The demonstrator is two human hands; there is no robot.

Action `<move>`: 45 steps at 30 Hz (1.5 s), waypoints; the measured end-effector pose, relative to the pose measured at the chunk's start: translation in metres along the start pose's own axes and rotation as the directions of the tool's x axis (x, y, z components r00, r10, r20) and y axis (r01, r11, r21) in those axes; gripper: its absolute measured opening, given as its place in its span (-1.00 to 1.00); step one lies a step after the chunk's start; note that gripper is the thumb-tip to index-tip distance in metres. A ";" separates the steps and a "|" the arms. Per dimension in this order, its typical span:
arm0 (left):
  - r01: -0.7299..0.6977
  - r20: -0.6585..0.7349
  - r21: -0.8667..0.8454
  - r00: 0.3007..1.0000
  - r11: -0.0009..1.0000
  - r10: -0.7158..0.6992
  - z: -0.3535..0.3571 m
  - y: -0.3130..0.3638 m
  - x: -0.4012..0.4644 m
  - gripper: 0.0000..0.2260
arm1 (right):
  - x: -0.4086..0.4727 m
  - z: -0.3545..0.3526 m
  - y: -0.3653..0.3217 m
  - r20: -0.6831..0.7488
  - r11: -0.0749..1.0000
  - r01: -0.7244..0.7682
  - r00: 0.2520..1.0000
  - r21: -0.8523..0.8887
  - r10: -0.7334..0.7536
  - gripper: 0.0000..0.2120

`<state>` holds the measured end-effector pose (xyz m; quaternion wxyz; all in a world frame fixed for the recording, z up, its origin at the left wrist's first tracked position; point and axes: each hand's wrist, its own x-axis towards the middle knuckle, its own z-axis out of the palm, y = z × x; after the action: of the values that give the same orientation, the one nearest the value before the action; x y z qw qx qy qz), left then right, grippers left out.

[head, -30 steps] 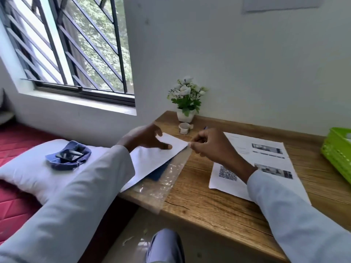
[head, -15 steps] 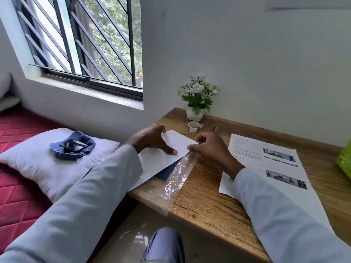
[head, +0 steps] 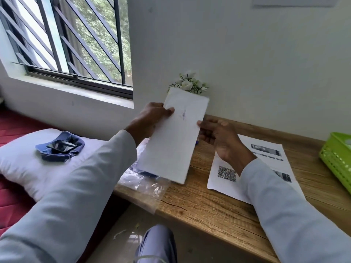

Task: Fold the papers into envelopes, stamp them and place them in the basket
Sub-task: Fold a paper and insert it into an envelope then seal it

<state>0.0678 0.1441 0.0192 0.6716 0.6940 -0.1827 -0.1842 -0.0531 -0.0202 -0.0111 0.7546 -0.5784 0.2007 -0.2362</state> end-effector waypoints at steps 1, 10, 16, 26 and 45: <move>0.015 -0.014 -0.050 1.000 0.999 -0.016 0.006 -0.001 0.005 -0.61 | -0.003 -0.004 -0.003 0.007 1.000 0.000 1.000 -0.001 0.000 -0.57; 0.063 -0.057 0.086 0.997 0.994 -0.058 0.046 -0.004 0.020 -0.96 | -0.035 -0.028 0.007 0.164 0.934 -0.044 0.980 -0.353 0.108 -0.73; -0.060 0.001 0.542 0.997 0.838 0.071 0.031 -0.013 0.020 -0.71 | -0.042 -0.076 -0.026 0.053 0.813 0.058 0.998 -0.579 -0.034 -0.87; -0.115 -0.021 0.867 0.964 0.486 0.265 0.028 -0.033 0.026 -0.62 | -0.037 -0.195 -0.041 -0.264 0.582 -0.056 0.923 -0.811 -0.280 -0.90; -0.058 0.247 0.512 0.965 0.857 -0.082 0.169 -0.027 -0.011 -0.64 | -0.049 -0.202 -0.032 -0.295 0.438 -0.157 0.917 -0.885 -0.267 -0.70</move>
<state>-0.0260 0.0047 -0.0129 0.4306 0.8189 -0.3074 -0.2225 -0.2131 -0.1552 -0.0293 0.2677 -0.8351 0.4222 -0.2296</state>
